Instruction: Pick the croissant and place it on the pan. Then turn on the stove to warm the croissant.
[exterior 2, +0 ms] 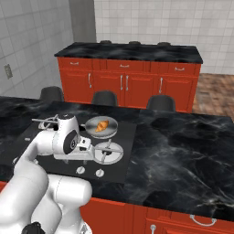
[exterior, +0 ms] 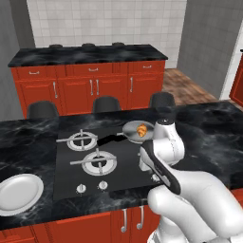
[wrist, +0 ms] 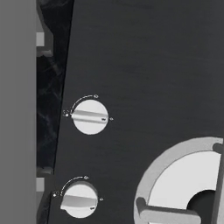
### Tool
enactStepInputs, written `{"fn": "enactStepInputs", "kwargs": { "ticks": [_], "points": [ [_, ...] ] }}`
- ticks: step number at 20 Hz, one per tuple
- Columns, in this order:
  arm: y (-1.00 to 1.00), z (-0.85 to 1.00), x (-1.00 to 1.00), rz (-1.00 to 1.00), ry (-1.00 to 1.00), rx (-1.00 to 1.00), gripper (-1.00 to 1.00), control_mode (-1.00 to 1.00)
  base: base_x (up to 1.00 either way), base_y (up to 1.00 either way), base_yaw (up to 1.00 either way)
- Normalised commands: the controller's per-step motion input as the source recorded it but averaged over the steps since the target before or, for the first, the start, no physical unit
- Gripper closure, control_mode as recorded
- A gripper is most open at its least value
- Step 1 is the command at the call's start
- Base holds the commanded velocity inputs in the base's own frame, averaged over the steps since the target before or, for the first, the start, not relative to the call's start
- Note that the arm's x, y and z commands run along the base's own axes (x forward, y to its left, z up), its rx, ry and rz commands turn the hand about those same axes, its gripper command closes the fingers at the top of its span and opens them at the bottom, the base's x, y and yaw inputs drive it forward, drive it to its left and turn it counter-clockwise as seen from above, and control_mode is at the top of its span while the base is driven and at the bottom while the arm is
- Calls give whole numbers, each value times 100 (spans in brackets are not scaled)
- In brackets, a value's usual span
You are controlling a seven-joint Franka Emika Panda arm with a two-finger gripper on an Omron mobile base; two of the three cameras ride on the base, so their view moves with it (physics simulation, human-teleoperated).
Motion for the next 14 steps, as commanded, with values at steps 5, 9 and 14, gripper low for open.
{"fn": "enactStepInputs", "kwargs": {
  "ticks": [5, 9, 14],
  "points": [
    [-19, -66, 3, 0, -3, 0, -100, -100, 0, 0, 0],
    [-14, -50, 0, 0, -2, 4, -100, -100, 0, 0, 0],
    [0, -60, -11, 0, 0, 4, -100, -100, 0, 0, 0]
  ]
}}
